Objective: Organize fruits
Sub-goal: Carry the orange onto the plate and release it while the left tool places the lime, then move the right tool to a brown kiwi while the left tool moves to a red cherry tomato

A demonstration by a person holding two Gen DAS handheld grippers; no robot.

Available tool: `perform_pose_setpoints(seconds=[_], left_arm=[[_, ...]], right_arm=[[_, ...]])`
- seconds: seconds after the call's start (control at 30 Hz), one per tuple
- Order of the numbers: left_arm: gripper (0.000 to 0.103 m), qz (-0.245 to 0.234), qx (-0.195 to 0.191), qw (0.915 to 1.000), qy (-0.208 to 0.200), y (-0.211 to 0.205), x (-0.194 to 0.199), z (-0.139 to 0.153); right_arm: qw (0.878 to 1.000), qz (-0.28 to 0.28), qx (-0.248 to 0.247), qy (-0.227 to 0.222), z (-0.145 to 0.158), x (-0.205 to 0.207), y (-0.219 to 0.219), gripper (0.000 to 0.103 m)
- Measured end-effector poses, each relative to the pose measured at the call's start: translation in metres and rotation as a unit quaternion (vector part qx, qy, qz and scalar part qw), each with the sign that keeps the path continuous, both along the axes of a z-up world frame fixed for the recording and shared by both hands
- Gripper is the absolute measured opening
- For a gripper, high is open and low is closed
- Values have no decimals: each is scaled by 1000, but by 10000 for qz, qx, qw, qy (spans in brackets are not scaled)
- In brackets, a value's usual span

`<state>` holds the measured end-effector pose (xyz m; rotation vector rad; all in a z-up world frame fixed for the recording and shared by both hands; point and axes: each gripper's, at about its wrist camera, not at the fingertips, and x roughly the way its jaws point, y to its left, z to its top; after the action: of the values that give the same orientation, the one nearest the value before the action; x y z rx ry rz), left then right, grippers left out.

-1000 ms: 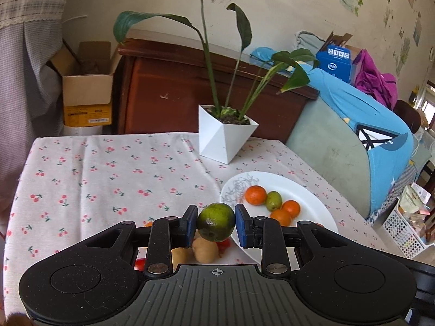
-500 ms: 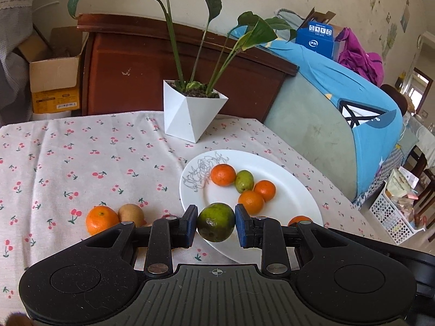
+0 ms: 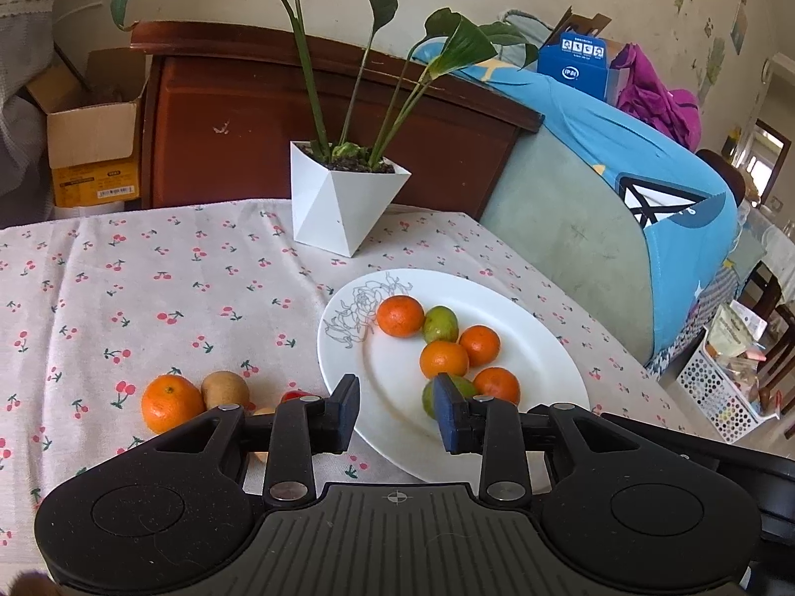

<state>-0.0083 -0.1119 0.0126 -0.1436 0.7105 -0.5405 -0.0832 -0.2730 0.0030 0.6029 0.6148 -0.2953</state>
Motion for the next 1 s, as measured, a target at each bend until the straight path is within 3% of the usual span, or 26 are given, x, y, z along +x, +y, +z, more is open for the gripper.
perform_pose_setpoints(seconds=[0.07,0.13,0.27,0.33,0.73,1.0], left_arm=[[37,79,30,10000,-4,3,0,1],[48,152,66,9999,5,5,0,3],[51,233,174,9996,29,11,-1,6],[63,305,258,9992,42,15,-2,9],[64,700,626,9956,2,61,-10,28],[64,804,970,9918,197,88,-18,18]], right_arm=[[10000,8,24,-2,0,0,0,32],[10000,15,20,0,0,0,1,32],[10000,79,44,10,0,1,3,32],[9999,144,49,19,1,2,6,33],[9977,674,7,-11,4,8,32,33],[9943,1067,-38,-22,4,12,49,33]])
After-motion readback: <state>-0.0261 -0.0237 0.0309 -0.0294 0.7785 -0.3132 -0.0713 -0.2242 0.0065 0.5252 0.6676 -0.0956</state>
